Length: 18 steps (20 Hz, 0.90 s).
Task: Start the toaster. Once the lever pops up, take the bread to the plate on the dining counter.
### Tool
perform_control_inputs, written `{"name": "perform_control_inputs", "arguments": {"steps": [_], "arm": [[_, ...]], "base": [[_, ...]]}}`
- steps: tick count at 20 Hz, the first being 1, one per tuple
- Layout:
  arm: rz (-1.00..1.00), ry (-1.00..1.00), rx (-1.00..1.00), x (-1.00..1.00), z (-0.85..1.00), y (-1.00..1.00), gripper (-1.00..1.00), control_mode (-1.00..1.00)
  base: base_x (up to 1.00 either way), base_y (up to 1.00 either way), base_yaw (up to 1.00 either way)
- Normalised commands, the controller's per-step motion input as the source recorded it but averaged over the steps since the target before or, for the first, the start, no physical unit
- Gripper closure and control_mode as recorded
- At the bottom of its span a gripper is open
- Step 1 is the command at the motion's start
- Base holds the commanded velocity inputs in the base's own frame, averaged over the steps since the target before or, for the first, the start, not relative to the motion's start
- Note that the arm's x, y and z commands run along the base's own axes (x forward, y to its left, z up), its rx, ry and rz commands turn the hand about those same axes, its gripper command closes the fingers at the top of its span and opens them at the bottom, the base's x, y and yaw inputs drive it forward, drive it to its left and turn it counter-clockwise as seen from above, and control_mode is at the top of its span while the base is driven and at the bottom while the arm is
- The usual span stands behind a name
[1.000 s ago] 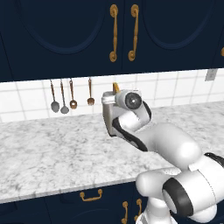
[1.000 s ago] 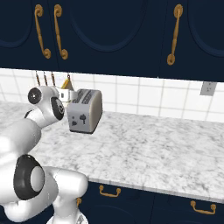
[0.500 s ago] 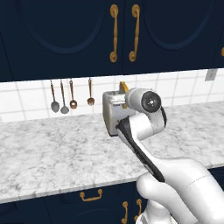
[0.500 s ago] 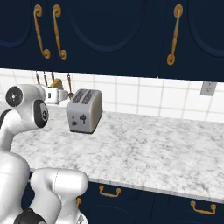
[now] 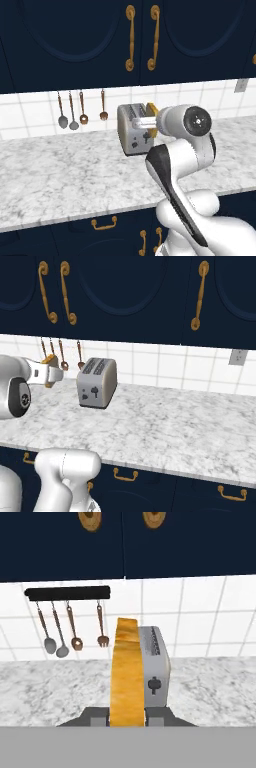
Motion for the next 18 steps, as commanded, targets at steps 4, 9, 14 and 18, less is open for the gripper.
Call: {"name": "perform_control_inputs", "arguments": {"steps": [4, 9, 14, 18], "arm": [[0.00, 0.22, 0.00, -0.90, 0.02, -0.15, 1.00, -1.00], [0.00, 0.09, 0.00, -0.25, 0.00, -0.04, 1.00, -1.00], [0.00, 0.00, 0.00, 0.00, 0.00, 0.00, 1.00, -1.00], [0.00, 0.00, 0.00, -0.29, -0.01, -0.01, 1.00, -1.00]], "base": [[0.00, 0.00, 0.00], [0.00, 0.00, 0.00], [0.00, 0.00, 0.00], [0.00, 0.00, 0.00]]}}
